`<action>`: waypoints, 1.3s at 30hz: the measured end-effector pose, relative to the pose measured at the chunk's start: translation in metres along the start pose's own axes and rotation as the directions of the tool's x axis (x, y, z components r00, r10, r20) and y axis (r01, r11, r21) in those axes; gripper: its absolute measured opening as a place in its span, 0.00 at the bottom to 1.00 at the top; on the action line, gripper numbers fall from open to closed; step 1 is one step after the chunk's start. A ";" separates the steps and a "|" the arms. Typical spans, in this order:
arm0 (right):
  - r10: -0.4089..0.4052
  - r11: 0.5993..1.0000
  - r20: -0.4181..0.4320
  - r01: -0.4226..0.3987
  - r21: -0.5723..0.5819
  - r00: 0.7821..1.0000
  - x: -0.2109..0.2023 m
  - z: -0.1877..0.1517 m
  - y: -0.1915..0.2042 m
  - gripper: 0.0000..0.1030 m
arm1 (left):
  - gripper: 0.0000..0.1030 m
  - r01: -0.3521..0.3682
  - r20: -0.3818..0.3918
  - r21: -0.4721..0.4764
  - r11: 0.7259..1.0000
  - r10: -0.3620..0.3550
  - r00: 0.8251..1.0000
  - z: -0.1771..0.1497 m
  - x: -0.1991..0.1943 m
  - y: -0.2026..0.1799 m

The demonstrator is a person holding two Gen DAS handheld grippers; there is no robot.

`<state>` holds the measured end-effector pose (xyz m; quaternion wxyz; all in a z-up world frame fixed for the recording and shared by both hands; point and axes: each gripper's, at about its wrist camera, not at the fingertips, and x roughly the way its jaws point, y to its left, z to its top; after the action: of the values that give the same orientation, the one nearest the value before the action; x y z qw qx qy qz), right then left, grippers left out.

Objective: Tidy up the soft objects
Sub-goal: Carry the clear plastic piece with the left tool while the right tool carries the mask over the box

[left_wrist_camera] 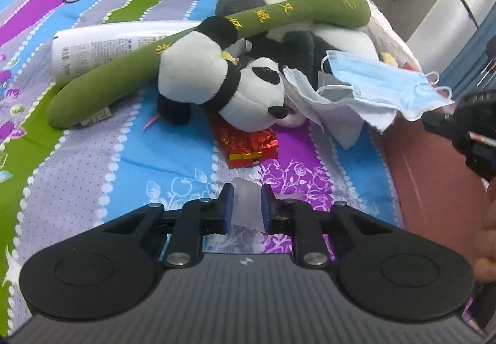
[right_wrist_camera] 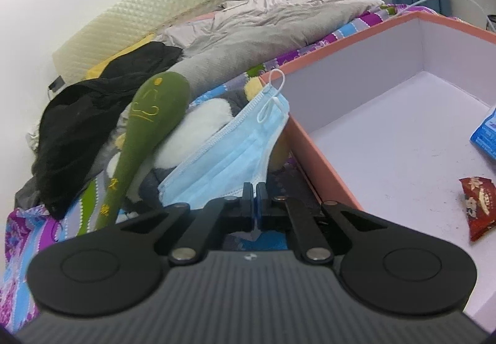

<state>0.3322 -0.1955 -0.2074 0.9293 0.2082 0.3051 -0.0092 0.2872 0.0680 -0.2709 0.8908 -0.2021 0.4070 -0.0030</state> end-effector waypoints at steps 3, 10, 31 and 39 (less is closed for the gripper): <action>0.021 1.000 -0.004 -0.021 -0.009 1.000 -0.014 -0.003 -0.001 0.03 | 0.21 -0.003 0.007 -0.002 1.000 0.003 1.000 -0.004 -0.011 0.002; 0.058 0.998 -0.038 -0.057 0.034 0.998 -0.016 -0.006 -0.004 0.07 | 0.21 -0.004 0.009 -0.035 0.999 0.004 1.000 -0.017 -0.031 0.011; -0.049 0.965 0.036 0.038 0.258 0.998 0.050 -0.008 0.004 0.30 | 0.21 -0.034 -0.012 -0.059 0.998 0.033 0.999 -0.019 -0.027 0.020; -0.026 0.982 0.080 0.010 0.188 0.996 0.024 0.004 0.003 0.07 | 0.21 -0.029 0.006 -0.064 0.998 0.029 1.000 -0.016 -0.031 0.018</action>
<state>0.3547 -0.1914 -0.2170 0.9171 0.2916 0.2662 -0.0549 0.2518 0.0847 -0.2640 0.8853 -0.2244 0.4067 0.0236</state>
